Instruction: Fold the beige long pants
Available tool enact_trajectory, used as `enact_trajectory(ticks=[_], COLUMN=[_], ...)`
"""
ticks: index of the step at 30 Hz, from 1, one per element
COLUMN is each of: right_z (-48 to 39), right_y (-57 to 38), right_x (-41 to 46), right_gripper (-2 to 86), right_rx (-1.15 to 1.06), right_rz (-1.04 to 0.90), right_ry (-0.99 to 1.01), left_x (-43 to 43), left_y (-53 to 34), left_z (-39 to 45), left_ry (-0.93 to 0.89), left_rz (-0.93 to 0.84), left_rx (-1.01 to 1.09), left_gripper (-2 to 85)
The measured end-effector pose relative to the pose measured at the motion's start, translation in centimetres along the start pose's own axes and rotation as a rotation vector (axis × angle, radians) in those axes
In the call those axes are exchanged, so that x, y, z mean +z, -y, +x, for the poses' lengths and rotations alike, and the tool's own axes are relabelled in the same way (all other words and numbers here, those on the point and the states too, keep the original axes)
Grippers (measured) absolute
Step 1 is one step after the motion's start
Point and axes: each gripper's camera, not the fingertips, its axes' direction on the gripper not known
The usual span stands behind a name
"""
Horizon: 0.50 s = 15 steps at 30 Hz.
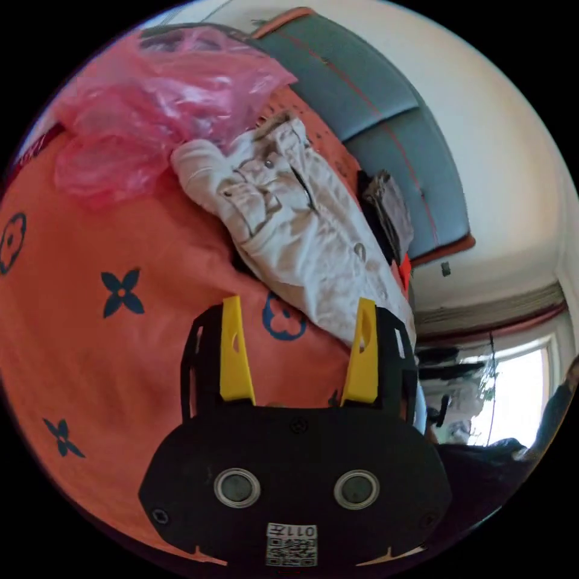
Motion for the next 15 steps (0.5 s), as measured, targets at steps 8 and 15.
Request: enact_trajectory(ticks=[8, 15], right_z=[-2.9, 1.8], right_y=[1.6, 3.2], right_x=[0.7, -6.4], right_gripper=[3.2, 1.6], right_rx=[-0.177, -0.068], right_rz=[-0.061, 0.087], right_ry=[-0.099, -0.231], left_x=[-4.7, -10.6], left_y=[5.9, 10.0], left_z=[1.4, 5.9], left_ry=[0.173, 0.067], left_rz=[0.114, 0.089], left_rx=[-0.204, -0.048], left_gripper=[8.2, 6.2])
